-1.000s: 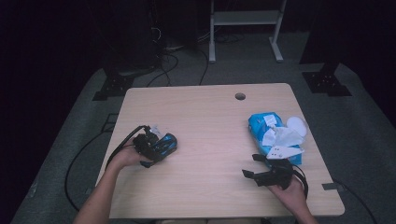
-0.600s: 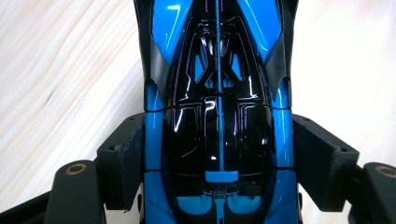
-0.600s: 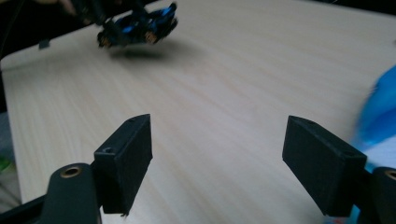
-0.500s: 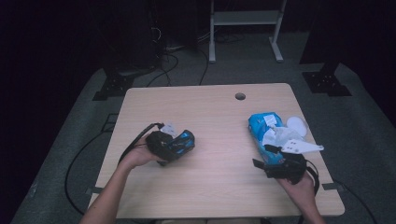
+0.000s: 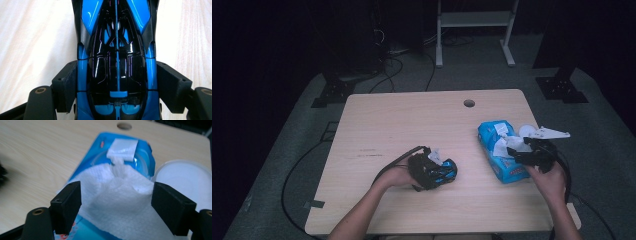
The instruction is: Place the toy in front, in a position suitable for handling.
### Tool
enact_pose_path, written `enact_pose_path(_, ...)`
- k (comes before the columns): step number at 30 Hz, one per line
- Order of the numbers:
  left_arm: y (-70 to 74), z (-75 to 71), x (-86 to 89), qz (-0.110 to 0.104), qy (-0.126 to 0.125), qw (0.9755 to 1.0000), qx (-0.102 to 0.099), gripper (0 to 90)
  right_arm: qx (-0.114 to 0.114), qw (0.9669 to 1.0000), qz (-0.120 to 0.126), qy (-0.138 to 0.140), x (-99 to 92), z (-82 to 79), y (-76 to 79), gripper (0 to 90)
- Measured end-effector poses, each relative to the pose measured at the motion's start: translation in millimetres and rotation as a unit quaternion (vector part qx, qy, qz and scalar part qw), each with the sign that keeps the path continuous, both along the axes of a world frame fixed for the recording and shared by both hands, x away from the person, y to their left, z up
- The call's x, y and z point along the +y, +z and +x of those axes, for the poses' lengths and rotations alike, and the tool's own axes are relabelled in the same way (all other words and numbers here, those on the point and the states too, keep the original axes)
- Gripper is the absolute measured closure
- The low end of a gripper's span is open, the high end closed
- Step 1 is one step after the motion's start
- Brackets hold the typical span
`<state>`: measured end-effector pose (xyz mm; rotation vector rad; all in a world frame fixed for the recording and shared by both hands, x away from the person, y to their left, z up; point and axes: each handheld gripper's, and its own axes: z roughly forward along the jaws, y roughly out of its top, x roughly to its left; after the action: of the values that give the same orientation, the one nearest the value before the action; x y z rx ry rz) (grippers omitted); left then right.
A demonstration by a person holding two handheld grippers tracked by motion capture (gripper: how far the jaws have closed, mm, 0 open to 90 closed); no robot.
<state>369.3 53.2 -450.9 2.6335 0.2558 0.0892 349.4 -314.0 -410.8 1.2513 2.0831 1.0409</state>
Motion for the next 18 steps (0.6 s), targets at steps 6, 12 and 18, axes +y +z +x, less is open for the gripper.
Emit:
enact_pose_path(6,-2.6,0.6,-2.4,-0.010,-0.006,0.9999,0.000,26.7,0.014,0.9967,-0.073,-0.033,12.4,10.5,-13.0,58.0)
enact_pose_path(12,2.8,-2.9,8.3,-0.054,0.012,0.9984,-0.013,19.5,0.011,0.9984,-0.048,-0.028,4.0,6.0,-9.6,83.6)
enact_pose_path(18,12.9,-18.7,39.0,-0.111,0.044,0.9917,-0.046,13.5,0.009,0.9999,0.005,-0.002,0.9,1.8,2.1,86.0)
